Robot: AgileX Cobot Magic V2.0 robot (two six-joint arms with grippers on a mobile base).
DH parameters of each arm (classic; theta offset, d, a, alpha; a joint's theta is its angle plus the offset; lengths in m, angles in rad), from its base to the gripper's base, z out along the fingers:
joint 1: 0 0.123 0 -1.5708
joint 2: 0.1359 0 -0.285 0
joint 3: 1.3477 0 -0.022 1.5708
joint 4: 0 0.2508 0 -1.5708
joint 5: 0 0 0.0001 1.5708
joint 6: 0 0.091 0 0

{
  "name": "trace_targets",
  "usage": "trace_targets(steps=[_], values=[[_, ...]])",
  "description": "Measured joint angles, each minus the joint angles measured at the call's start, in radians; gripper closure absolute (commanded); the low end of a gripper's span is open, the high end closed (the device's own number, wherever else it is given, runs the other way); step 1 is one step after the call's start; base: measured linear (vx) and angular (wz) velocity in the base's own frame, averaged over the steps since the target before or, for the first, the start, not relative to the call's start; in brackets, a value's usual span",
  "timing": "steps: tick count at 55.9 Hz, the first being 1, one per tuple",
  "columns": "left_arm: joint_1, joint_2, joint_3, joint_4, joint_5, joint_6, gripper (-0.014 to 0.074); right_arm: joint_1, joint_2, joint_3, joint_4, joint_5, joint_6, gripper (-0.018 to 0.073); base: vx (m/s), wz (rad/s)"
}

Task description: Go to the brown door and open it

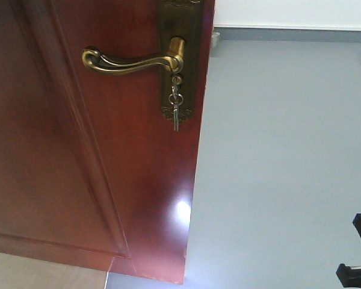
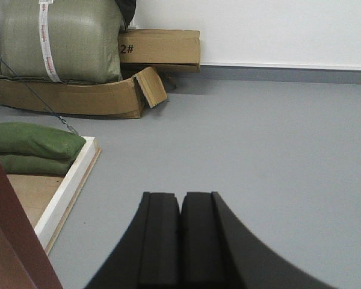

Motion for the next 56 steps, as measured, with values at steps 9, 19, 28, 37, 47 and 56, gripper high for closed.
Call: trace_targets(steps=[9,19,28,37,47,56], values=[[0.000,0.000,0.000,0.000,0.000,0.000,0.0600,0.000,0.000,0.000,0.000,0.000,0.000,0.0559,0.01,0.01],[0.000,0.000,0.000,0.000,0.000,0.000,0.0600,0.000,0.000,0.000,0.000,0.000,0.000,0.0559,0.00,0.00],[0.000,0.000,0.000,0.000,0.000,0.000,0.0600,0.000,0.000,0.000,0.000,0.000,0.000,0.0559,0.00,0.00],[0.000,0.000,0.000,0.005,0.000,0.000,0.0600,0.000,0.000,0.000,0.000,0.000,0.000,0.0559,0.00,0.00],[0.000,0.000,0.000,0.206,0.001,-0.026,0.0600,0.000,0.000,0.000,0.000,0.000,0.000,0.0559,0.00,0.00],[0.000,0.000,0.000,0.546,0.026,-0.298,0.0600,0.000,0.000,0.000,0.000,0.000,0.000,0.0559,0.00,0.00]])
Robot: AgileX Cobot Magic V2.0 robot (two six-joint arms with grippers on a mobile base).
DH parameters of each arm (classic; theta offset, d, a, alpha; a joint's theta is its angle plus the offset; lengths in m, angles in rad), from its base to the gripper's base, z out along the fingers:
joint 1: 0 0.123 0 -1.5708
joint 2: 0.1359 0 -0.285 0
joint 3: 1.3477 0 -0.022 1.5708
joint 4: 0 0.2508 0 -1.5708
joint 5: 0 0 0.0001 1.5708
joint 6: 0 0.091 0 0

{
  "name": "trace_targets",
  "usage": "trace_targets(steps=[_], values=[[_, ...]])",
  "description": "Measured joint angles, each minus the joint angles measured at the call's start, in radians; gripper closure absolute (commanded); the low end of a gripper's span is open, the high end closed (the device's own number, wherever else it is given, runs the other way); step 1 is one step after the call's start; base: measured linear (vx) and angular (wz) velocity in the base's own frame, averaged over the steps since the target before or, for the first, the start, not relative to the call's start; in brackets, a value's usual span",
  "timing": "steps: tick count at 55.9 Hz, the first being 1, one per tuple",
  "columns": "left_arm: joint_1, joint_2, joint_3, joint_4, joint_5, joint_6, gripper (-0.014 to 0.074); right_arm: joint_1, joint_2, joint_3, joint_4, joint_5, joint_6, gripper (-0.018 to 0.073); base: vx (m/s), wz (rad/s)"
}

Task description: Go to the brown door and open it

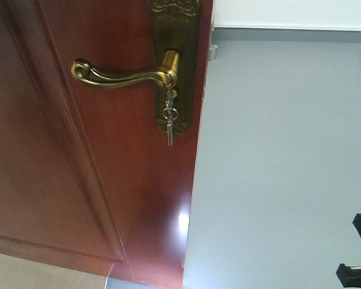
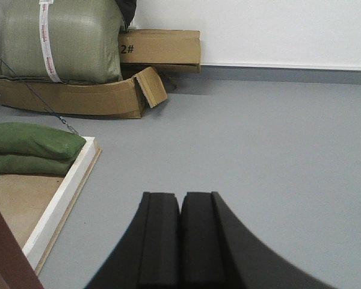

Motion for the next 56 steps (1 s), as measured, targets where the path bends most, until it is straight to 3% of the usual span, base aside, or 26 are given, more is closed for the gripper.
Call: trace_targets(steps=[2,3,10,16,17,27,35,56], values=[[0.000,-0.001,0.000,0.072,0.000,-0.054,0.0600,0.000,0.000,0.000,0.000,0.000,0.000,0.0559,0.00,0.00],[-0.001,-0.002,0.000,0.128,0.000,-0.128,0.0600,0.000,0.000,0.000,0.000,0.000,0.000,0.0559,0.00,0.00],[-0.002,-0.003,0.000,0.412,-0.013,-0.433,0.0600,0.000,0.000,0.000,0.000,0.000,0.000,0.0559,0.00,0.00],[-0.002,-0.004,0.000,0.554,-0.025,-0.594,0.0600,0.000,0.000,0.000,0.000,0.000,0.000,0.0559,0.00,0.00],[-0.002,-0.003,0.000,0.609,-0.033,-0.664,0.0600,0.000,0.000,0.000,0.000,0.000,0.000,0.0559,0.00,0.00],[-0.002,-0.017,0.022,0.619,-0.047,-0.681,0.0600,0.000,0.000,0.000,0.000,0.000,0.000,0.0559,0.00,0.00],[-0.002,-0.122,0.128,0.621,-0.050,-0.668,0.0600,0.000,0.000,0.000,0.000,0.000,0.000,0.0559,0.00,0.00],[-0.002,-0.678,0.723,0.628,-0.054,-0.654,0.0600,0.000,0.000,0.000,0.000,0.000,0.000,0.0559,0.00,0.00]])
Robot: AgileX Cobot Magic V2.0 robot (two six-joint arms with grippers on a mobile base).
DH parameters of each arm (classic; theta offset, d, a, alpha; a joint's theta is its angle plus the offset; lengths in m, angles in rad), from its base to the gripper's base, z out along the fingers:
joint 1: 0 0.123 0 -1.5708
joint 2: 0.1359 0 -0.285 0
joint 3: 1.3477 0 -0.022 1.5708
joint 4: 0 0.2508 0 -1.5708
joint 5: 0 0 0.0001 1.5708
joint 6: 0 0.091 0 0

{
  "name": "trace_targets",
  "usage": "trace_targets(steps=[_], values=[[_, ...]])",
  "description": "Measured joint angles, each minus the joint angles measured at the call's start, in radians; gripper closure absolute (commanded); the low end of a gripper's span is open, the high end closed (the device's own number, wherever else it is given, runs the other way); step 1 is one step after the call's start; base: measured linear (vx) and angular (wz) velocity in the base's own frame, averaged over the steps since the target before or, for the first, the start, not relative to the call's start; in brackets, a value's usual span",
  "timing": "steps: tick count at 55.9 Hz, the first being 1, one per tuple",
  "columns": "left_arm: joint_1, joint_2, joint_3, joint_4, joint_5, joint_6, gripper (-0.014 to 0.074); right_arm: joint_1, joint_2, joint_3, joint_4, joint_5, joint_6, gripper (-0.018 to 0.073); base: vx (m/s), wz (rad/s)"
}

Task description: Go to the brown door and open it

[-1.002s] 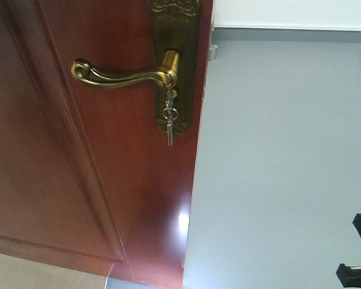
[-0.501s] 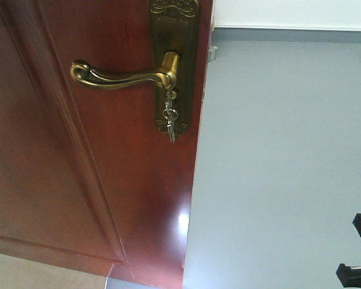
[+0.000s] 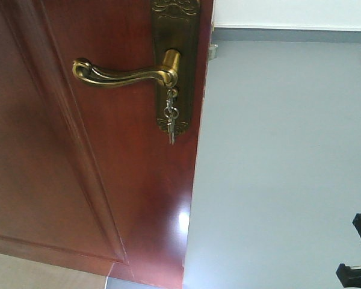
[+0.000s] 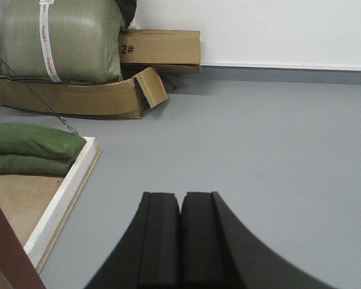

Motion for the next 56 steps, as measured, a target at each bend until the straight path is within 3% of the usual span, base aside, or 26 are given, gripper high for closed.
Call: trace_targets(steps=[9,17,56], values=[[0.000,-0.181,0.205,0.000,0.002,0.000,0.0600,0.000,0.000,0.000,0.000,0.000,0.000,0.0559,0.00,0.00],[0.000,-0.282,0.289,0.000,0.006,-0.032,0.0600,0.000,0.000,0.000,0.000,0.000,0.000,0.0559,0.00,0.00],[0.000,-0.299,0.296,0.000,0.018,-0.061,0.0600,0.000,0.000,0.000,0.000,0.001,0.000,0.0559,0.00,0.00]])
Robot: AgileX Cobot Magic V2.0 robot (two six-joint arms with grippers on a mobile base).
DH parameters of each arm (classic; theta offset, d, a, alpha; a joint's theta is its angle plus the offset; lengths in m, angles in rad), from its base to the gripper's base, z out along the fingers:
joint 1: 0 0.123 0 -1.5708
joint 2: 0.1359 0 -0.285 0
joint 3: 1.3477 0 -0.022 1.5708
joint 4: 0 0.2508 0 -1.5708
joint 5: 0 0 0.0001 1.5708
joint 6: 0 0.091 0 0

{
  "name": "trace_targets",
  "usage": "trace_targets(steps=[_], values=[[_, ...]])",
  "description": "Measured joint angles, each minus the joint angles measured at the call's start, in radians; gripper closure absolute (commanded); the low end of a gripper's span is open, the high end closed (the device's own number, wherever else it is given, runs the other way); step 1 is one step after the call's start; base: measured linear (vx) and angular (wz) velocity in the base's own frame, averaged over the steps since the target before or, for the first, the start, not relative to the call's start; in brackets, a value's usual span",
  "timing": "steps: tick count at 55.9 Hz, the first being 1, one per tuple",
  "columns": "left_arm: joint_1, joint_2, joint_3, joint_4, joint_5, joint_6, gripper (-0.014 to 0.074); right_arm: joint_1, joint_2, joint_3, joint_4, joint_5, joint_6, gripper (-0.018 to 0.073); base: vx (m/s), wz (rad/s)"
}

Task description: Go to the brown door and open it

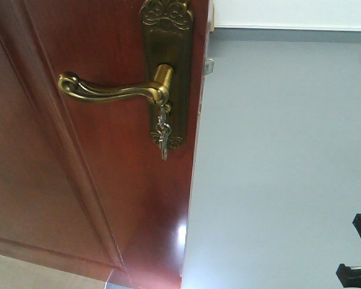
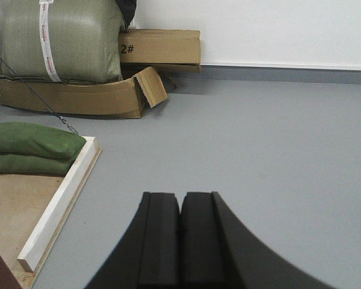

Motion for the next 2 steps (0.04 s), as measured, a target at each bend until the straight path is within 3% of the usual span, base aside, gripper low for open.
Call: trace_targets(steps=[2], values=[[0.000,0.000,0.000,0.000,0.002,0.000,0.0600,0.000,0.000,0.000,0.000,0.000,0.000,0.0559,0.00,0.00]])
